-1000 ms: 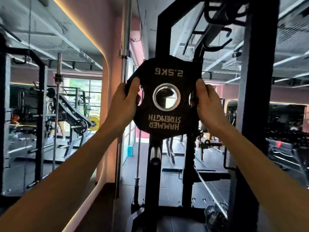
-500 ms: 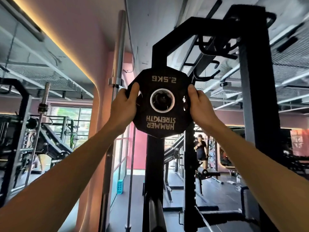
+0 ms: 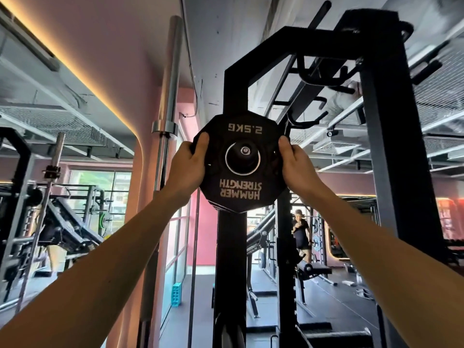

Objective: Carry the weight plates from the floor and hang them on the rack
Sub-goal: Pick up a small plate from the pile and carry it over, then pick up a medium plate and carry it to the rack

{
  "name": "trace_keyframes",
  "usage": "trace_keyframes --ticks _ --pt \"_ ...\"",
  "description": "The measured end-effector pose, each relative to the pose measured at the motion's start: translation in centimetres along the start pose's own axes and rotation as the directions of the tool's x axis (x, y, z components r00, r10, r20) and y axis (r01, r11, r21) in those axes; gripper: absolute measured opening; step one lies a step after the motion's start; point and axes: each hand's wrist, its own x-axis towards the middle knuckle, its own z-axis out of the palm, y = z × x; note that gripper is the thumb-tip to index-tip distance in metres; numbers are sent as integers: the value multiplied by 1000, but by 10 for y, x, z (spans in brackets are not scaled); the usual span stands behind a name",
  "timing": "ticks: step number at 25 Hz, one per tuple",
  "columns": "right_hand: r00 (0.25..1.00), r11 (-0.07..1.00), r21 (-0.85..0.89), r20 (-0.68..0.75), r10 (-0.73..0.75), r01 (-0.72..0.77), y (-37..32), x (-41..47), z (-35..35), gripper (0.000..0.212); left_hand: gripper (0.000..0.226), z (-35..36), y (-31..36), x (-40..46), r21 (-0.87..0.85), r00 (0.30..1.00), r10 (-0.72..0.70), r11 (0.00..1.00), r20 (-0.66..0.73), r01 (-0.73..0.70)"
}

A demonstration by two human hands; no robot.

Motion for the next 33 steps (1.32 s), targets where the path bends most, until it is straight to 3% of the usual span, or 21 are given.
trace_keyframes --ticks 14,19,24,27,30,33 --pt "1000 999 -45 23 1 0 43 23 22 57 57 10 -36 12 86 1000 -15 996 -1 15" --pt "989 988 -103 78 126 -118 35 8 16 68 47 8 -28 -3 136 999 -39 990 36 34" --pt "917 954 -173 279 284 -243 43 -57 -2 59 47 -8 -24 -58 153 960 -245 962 133 225" --pt "880 935 -214 329 341 -282 56 -101 -15 61 48 -19 -32 -103 268 917 -361 913 170 309" --pt "829 906 -289 386 405 -308 70 -162 -29 59 43 -32 -41 -171 414 845 -491 829 214 376" --pt "736 860 -368 458 499 -354 81 -229 -45 44 32 -48 -52 -248 524 744 -621 731 246 437"
